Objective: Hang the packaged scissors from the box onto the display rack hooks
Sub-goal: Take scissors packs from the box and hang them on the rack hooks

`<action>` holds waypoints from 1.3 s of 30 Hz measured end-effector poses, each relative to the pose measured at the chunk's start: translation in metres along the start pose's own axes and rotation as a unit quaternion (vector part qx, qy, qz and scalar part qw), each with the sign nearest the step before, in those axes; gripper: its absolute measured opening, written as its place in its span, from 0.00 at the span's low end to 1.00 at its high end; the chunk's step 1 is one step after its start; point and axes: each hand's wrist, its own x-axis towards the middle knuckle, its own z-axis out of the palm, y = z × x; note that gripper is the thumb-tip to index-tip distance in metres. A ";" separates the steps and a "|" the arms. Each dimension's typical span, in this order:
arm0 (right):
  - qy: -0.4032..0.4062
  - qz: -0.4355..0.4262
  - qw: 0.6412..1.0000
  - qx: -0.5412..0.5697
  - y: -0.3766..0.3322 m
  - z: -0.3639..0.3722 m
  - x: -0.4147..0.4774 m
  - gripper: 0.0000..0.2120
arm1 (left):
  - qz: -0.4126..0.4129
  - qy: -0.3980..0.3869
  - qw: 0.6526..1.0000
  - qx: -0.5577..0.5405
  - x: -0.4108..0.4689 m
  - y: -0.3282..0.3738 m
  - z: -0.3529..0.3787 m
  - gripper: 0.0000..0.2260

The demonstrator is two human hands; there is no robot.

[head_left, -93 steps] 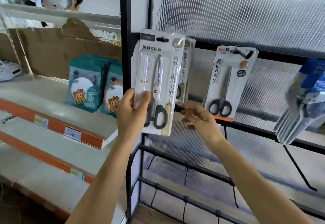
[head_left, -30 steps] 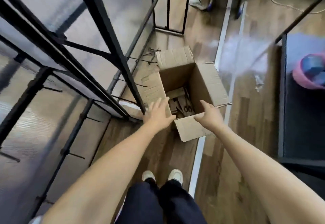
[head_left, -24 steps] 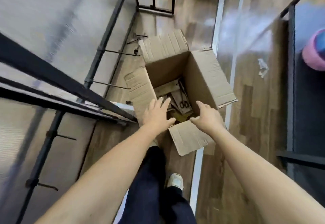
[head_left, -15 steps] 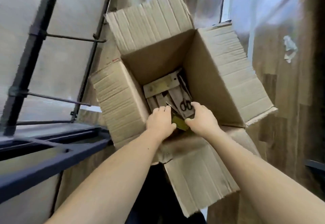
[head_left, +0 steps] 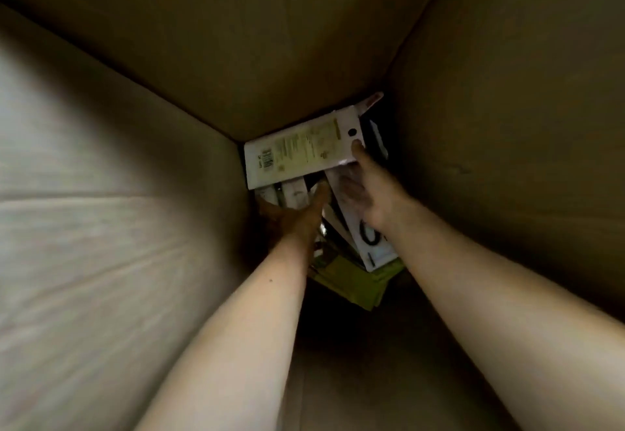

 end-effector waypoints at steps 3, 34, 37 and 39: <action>0.014 -0.010 0.999 0.046 -0.005 0.016 0.016 0.15 | -0.042 0.014 0.993 0.112 0.006 0.002 0.011 0.54; 0.124 -0.360 0.867 0.321 -0.113 -0.017 -0.476 0.06 | 0.251 -0.199 0.944 -0.079 -0.393 0.089 -0.173 0.03; 0.108 -0.380 0.865 0.311 -0.125 -0.024 -0.540 0.07 | 0.290 -0.181 0.934 -0.104 -0.450 0.105 -0.208 0.08; 0.096 -0.397 0.865 0.293 -0.129 -0.018 -0.576 0.07 | 0.324 -0.180 0.921 -0.123 -0.491 0.115 -0.232 0.10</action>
